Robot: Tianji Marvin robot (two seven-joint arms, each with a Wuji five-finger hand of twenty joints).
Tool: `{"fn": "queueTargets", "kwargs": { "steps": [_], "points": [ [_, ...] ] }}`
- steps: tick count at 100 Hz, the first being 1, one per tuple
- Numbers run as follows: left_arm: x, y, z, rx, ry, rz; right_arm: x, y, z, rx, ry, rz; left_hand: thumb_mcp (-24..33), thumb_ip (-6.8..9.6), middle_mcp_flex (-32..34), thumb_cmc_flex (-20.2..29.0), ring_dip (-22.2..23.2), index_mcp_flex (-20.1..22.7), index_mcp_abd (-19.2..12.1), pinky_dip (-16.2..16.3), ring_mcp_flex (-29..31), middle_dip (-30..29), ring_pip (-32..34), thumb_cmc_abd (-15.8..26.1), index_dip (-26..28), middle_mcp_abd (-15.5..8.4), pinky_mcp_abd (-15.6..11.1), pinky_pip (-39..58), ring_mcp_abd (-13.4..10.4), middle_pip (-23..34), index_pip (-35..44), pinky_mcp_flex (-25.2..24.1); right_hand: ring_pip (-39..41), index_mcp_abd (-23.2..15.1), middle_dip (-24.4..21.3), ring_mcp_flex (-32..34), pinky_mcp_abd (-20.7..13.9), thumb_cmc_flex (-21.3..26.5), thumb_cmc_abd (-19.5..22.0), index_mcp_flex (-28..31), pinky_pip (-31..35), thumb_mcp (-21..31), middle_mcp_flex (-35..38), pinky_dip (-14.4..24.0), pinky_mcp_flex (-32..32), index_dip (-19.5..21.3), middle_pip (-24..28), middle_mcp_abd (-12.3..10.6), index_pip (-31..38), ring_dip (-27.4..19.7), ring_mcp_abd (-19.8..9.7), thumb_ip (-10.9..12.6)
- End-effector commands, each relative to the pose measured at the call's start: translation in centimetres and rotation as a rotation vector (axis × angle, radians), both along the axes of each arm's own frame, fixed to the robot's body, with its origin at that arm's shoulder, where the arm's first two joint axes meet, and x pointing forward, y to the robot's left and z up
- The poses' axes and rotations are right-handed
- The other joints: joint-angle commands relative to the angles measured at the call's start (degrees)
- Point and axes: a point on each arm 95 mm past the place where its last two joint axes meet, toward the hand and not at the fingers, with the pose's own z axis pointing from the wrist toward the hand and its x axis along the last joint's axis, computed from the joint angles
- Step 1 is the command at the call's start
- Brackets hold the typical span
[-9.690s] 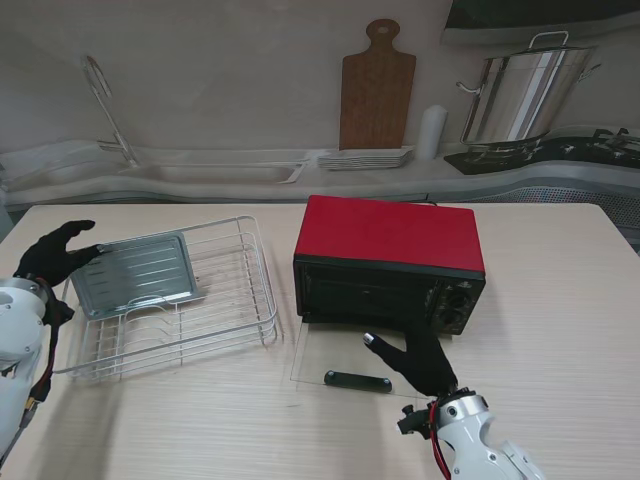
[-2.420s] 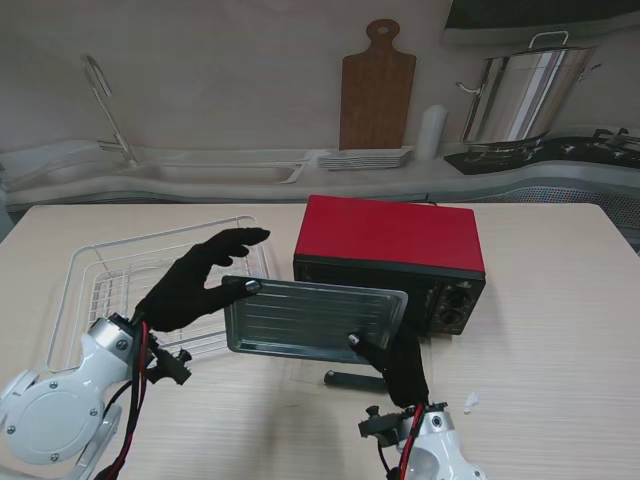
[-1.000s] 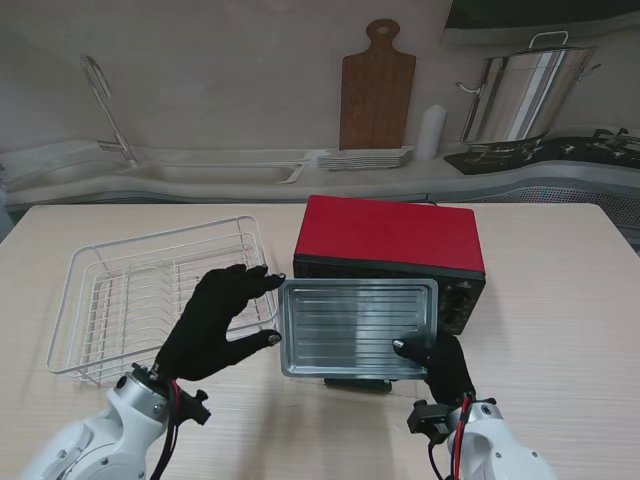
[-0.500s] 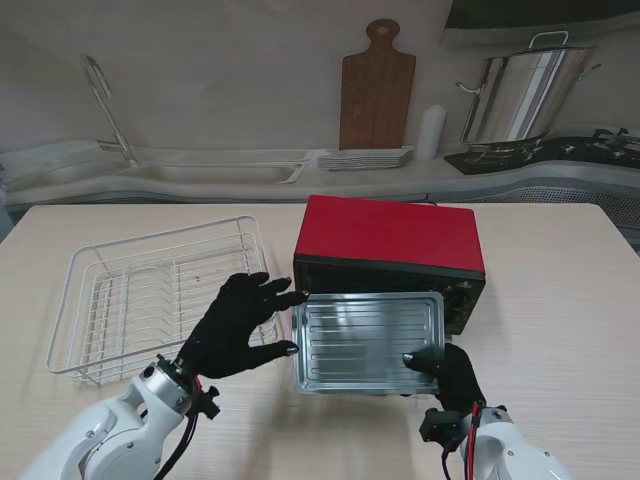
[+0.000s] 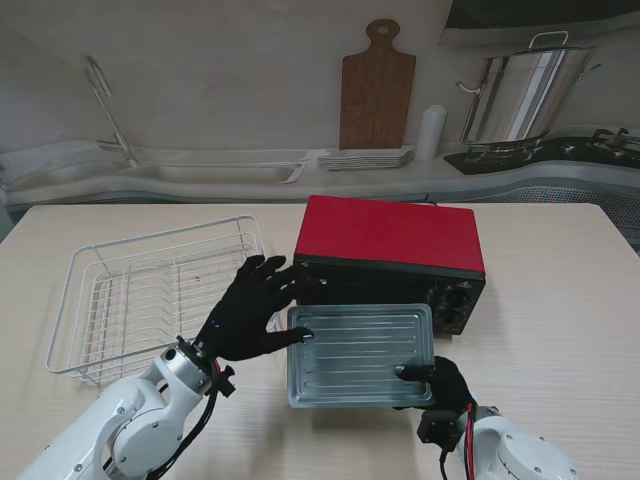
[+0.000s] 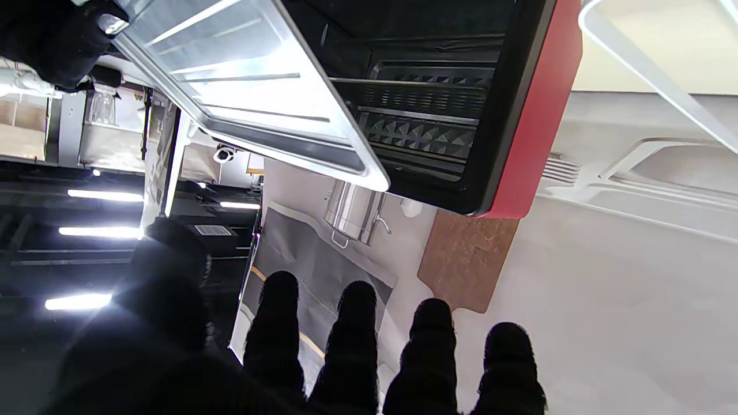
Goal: Slide the trays into the oven
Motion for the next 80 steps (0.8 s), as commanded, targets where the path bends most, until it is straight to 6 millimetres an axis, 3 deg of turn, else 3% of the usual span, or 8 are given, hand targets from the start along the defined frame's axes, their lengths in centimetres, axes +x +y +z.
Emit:
{"fn": "queueTargets", "kwargs": {
  "steps": [1,80],
  "points": [
    [0.3,-0.2,0.2,0.012,-0.002,-0.008,0.0,0.4,-0.2,0.019,0.008,0.011,-1.44,2.47,0.32,0.23,-0.8,-0.28,-1.11,-0.87,-0.5,-1.24,-1.0,2.53,0.05,-1.53,-1.54,-3.14,-1.59,-0.64,0.54,-0.06,1.99,-4.66,-0.69,3.49,-0.3,4.88,1.94,3.23,4.62,4.17,-0.8,0.69,3.58,0.3,1.72,1.31,7.76,-0.05,2.93,-0.33],
    [1.6,-0.5,1.4,0.061,-0.003,-0.044,2.2,0.8,-0.8,0.089,0.219,0.012,-1.23,2.69,-0.45,-0.08,-1.06,-0.65,-1.24,-1.54,-1.01,-1.25,-0.82,2.69,0.29,-1.97,-1.75,-3.13,-2.03,-0.26,0.64,-0.03,1.75,-4.07,-0.49,2.99,-0.38,4.75,2.9,1.42,4.57,3.28,-2.1,0.39,3.51,-0.45,2.04,1.81,7.57,-0.66,2.95,-0.27]
  ]
}}
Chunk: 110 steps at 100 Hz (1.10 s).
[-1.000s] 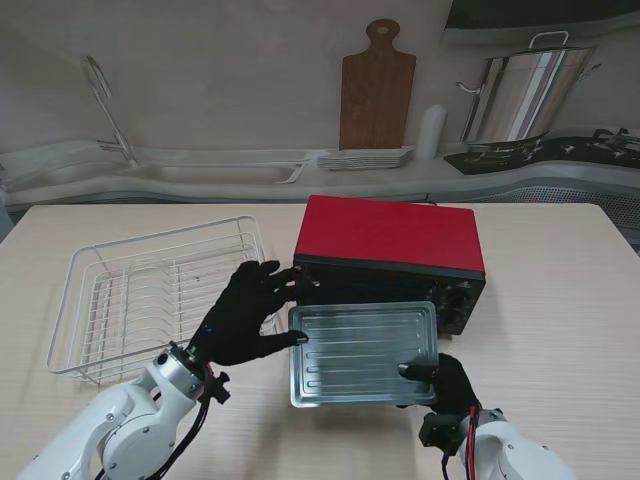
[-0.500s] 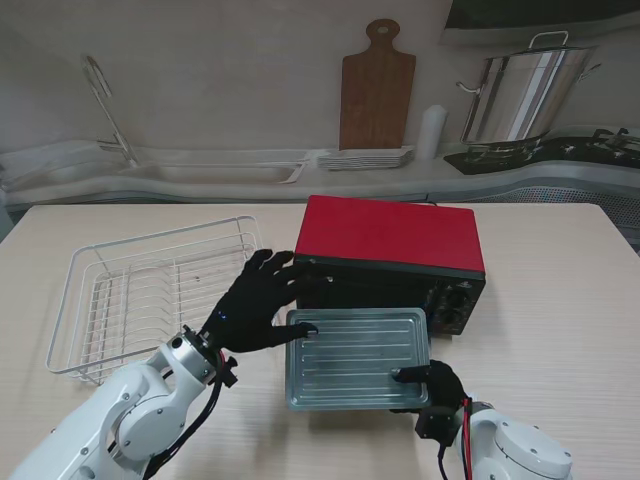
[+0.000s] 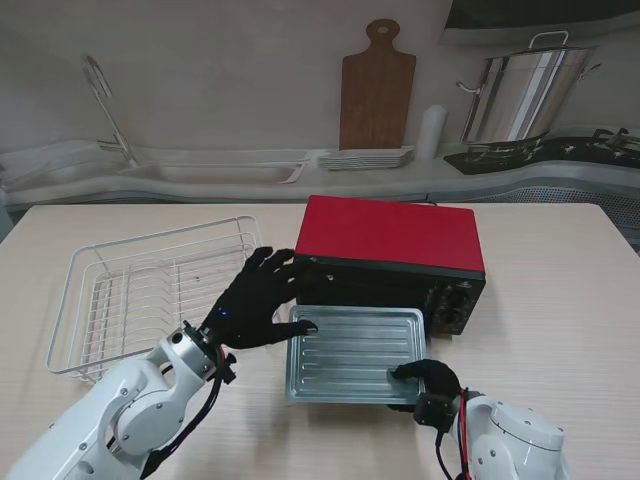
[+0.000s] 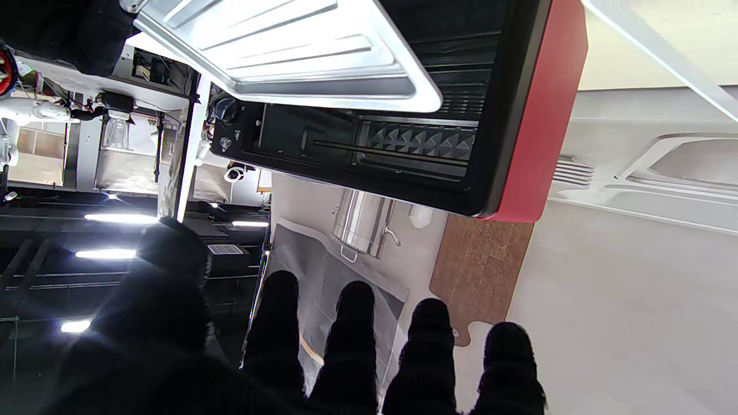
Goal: Slide the trays into the oven
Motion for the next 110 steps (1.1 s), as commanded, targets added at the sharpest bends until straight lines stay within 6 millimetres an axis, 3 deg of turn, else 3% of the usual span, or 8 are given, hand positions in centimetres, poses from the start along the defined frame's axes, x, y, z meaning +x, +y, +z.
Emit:
{"fn": "queueTargets", "kwargs": {
  "steps": [1,54,110],
  "points": [
    [0.0,-0.1,0.6,0.003,-0.002,-0.007,0.2,0.7,0.2,0.028,0.001,0.011,-1.23,2.15,-0.46,-0.09,-0.84,-0.67,-1.22,-0.84,-1.02,-1.25,-0.83,2.7,0.29,-1.31,-1.65,-2.49,-1.35,-0.27,0.1,-0.47,1.24,-4.5,-0.48,3.02,-0.38,4.75,2.45,2.19,4.14,3.27,-0.71,0.45,3.36,0.21,1.3,1.2,6.83,-0.55,2.93,-0.24],
    [0.9,-0.5,1.4,0.015,-0.009,-0.031,2.2,0.5,-0.2,-0.006,0.079,-0.011,-1.44,2.16,-0.82,-0.17,-0.95,-0.9,-1.09,-1.02,-1.36,-1.34,-0.93,2.87,0.25,-1.33,-1.82,-2.49,-1.52,-0.38,-0.18,-0.6,0.83,-3.73,-0.37,2.96,0.01,4.65,2.84,0.79,4.24,2.83,-1.18,0.21,3.49,-0.64,1.26,1.74,6.68,-0.97,2.88,-0.22],
    [1.2,-0.5,1.9,0.019,-0.025,-0.034,2.5,0.1,-0.3,-0.003,0.115,-0.028,-1.67,2.25,-0.77,-0.16,-0.97,-1.01,-1.07,-1.13,-1.31,-1.32,-0.86,2.95,0.3,-1.29,-1.84,-2.44,-1.62,-0.3,-0.25,-0.5,0.11,-2.15,-0.52,3.15,0.65,4.39,3.17,-1.12,4.16,2.27,-1.45,-0.25,3.81,-3.08,0.75,2.79,6.61,-1.5,3.51,-0.06]
  ]
}}
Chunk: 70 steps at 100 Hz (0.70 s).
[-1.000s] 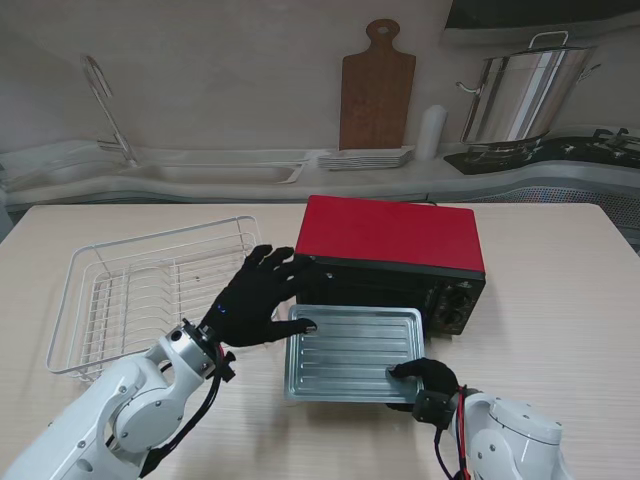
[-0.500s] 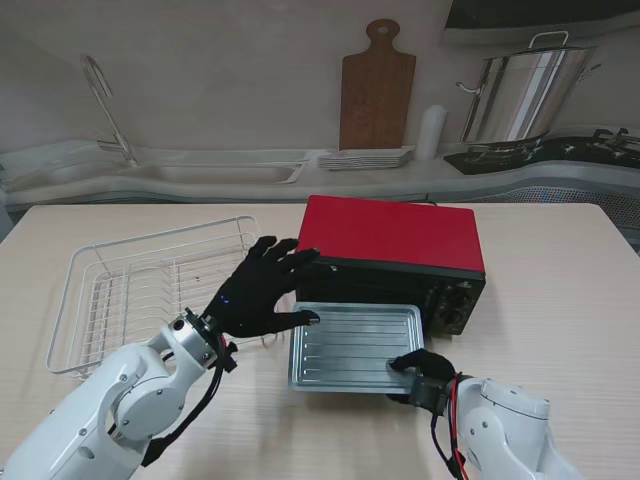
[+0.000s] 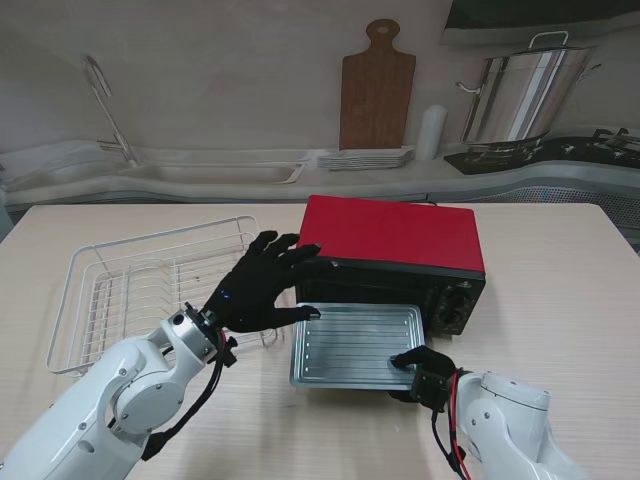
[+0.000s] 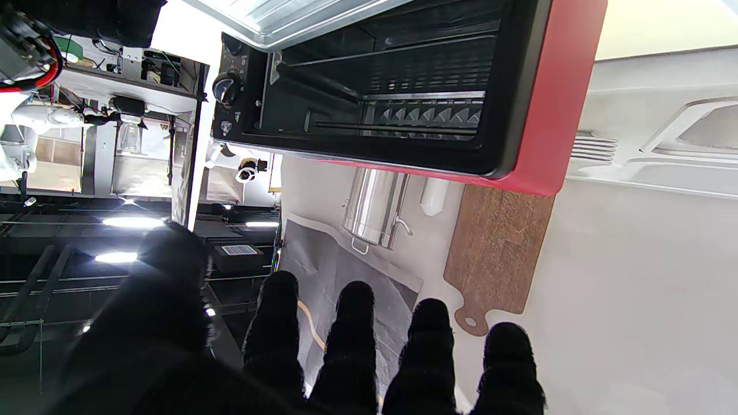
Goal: Slide the trays into the oven
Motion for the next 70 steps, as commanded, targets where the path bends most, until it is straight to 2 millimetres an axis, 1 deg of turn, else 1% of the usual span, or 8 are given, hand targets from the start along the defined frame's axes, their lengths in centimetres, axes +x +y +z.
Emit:
{"fn": "queueTargets", "kwargs": {
  "steps": [1,42,70],
  "points": [
    [-0.23,-0.17,-0.06,0.003,0.01,-0.001,-0.31,0.34,-0.18,0.02,-0.002,0.005,-1.72,2.25,-0.82,-0.19,-0.95,-1.06,-1.11,-1.05,-1.34,-1.33,-0.88,2.31,0.3,-1.28,-1.79,-2.43,-1.53,-0.32,-0.27,-0.51,0.11,-4.14,-0.5,3.15,-0.2,4.41,1.86,0.96,4.09,2.29,-0.81,0.26,2.06,-0.25,0.76,1.46,4.97,-0.72,2.96,-0.05],
    [-0.43,0.12,-0.24,-0.007,0.02,0.009,-0.36,0.24,0.16,0.007,0.0,-0.033,-1.72,2.27,-0.9,-0.21,-0.95,-1.1,-1.12,-1.08,-1.36,-1.31,-0.86,2.36,0.31,-1.4,-1.84,-2.41,-1.64,-0.27,-0.24,-0.52,-0.13,-3.99,-0.29,3.0,-0.03,4.46,1.99,0.81,4.0,2.37,-0.94,0.02,1.93,-0.9,0.96,1.65,5.61,-0.85,3.01,-0.19],
    [-0.44,0.29,-0.24,-0.014,0.017,0.007,-0.82,0.3,0.34,0.024,0.013,-0.083,-1.72,2.28,-0.82,-0.25,-0.95,-1.07,-1.05,-1.1,-1.33,-1.32,-0.84,2.33,0.29,-1.37,-1.85,-2.38,-1.59,-0.26,-0.22,-0.47,0.59,-4.75,0.14,3.54,-0.17,4.71,1.92,1.48,4.16,2.59,-0.58,-0.03,2.21,0.82,2.24,1.11,7.93,-0.45,2.49,-0.68]
  ]
}}
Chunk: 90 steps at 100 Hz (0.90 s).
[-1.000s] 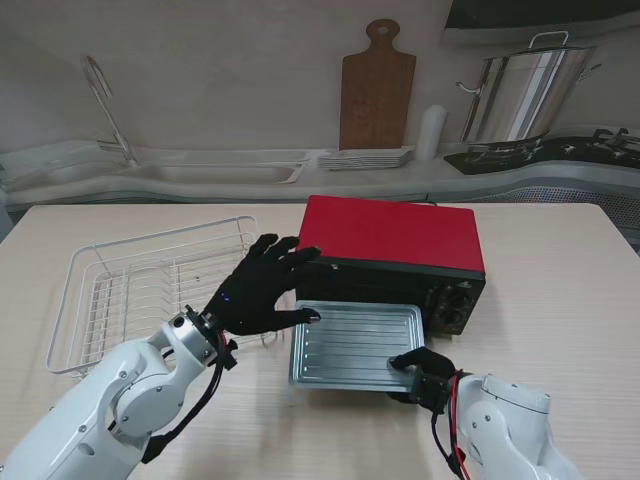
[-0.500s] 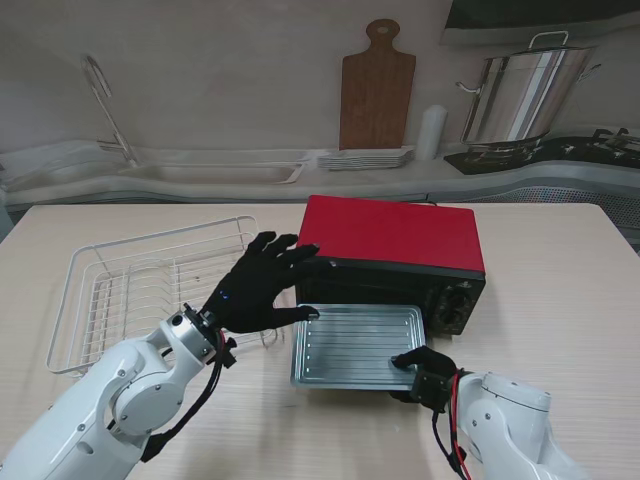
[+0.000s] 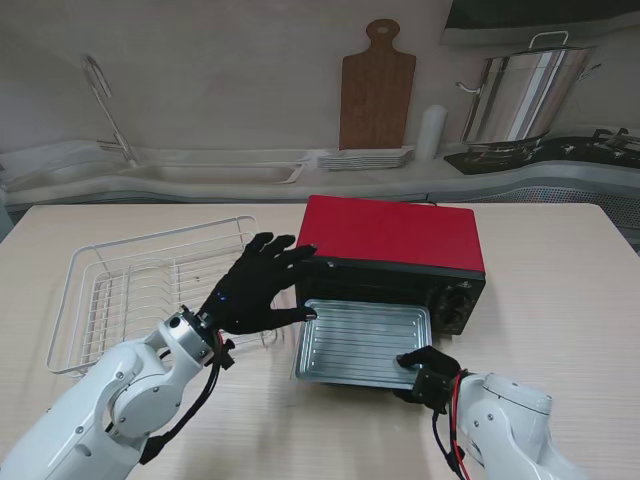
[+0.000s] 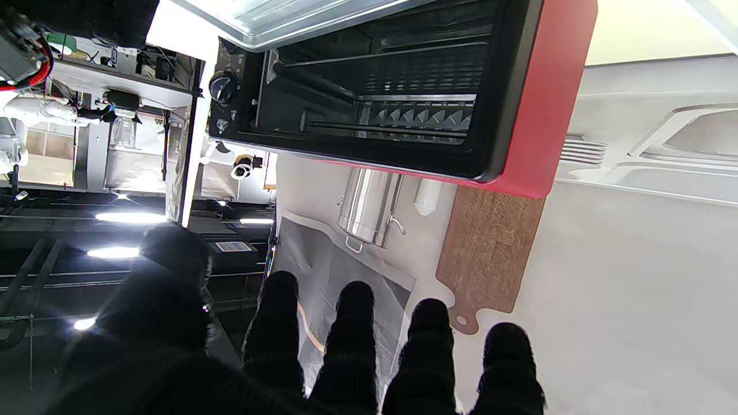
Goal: Slide the trays into the oven
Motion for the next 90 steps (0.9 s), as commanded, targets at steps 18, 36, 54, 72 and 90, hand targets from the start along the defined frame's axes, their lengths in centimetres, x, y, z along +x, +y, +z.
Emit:
{"fn": "queueTargets", "kwargs": {
  "steps": [18,36,54,72,90],
  "points": [
    [-0.3,0.1,0.0,-0.007,0.008,-0.013,-0.6,0.7,0.3,0.037,-0.001,-0.026,-1.71,2.28,-0.86,-0.23,-0.97,-1.1,-0.99,-0.57,-1.39,-1.35,-0.87,2.29,0.25,-1.37,-1.74,-2.41,-1.48,-0.29,-0.26,-0.53,0.65,-5.08,0.07,3.57,-0.5,4.69,1.86,1.41,4.09,2.63,-0.61,0.03,1.85,2.3,1.81,1.09,7.42,-0.26,2.22,-0.76],
    [-0.2,0.3,0.2,-0.014,0.005,-0.018,-0.5,0.8,0.3,0.048,0.002,-0.001,-1.72,2.27,-0.95,-0.17,-0.98,-1.08,-0.9,-0.59,-1.41,-1.38,-0.89,2.27,0.2,-1.23,-1.78,-2.42,-1.45,-0.34,-0.32,-0.57,2.43,-5.03,0.13,4.09,-0.62,4.79,1.83,1.57,5.66,2.5,-0.49,0.9,2.5,2.58,2.65,1.51,7.6,0.68,2.8,-0.64],
    [-0.1,0.4,0.3,-0.014,-0.003,-0.018,-0.1,0.7,0.2,0.044,-0.001,0.015,-1.75,2.27,-0.98,-0.16,-0.99,-1.03,-0.84,-0.59,-1.38,-1.39,-0.88,2.26,0.17,-1.29,-1.71,-2.4,-1.46,-0.35,-0.34,-0.53,4.16,-5.0,0.13,3.94,-1.01,4.84,1.84,1.85,6.57,2.49,-0.5,2.01,2.51,2.79,3.41,1.76,7.68,1.64,3.1,-0.61],
    [0.0,0.4,0.3,-0.016,-0.006,-0.013,0.3,0.7,0.2,0.052,0.015,0.012,-1.75,2.27,-0.84,-0.15,-1.0,-1.03,-0.83,-0.6,-1.37,-1.39,-0.88,2.25,0.14,-1.24,-1.75,-2.41,-1.49,-0.34,-0.38,-0.53,4.15,-4.84,-0.05,3.84,-1.09,4.87,1.8,1.72,6.32,2.54,-0.65,2.4,2.57,2.83,3.48,1.89,7.45,1.63,3.12,-0.58],
    [0.0,0.4,0.4,-0.009,-0.005,-0.014,0.6,0.8,0.1,0.062,0.029,0.01,-1.78,2.27,-0.93,-0.2,-1.01,-1.11,-0.91,-0.62,-1.38,-1.4,-0.88,2.33,0.13,-1.26,-1.71,-2.39,-1.53,-0.37,-0.39,-0.46,4.21,-4.71,-0.04,4.04,-1.02,4.85,1.82,1.71,6.31,2.53,-0.66,2.7,2.7,2.9,3.64,1.9,7.44,1.64,3.07,-0.61]
  ]
}}
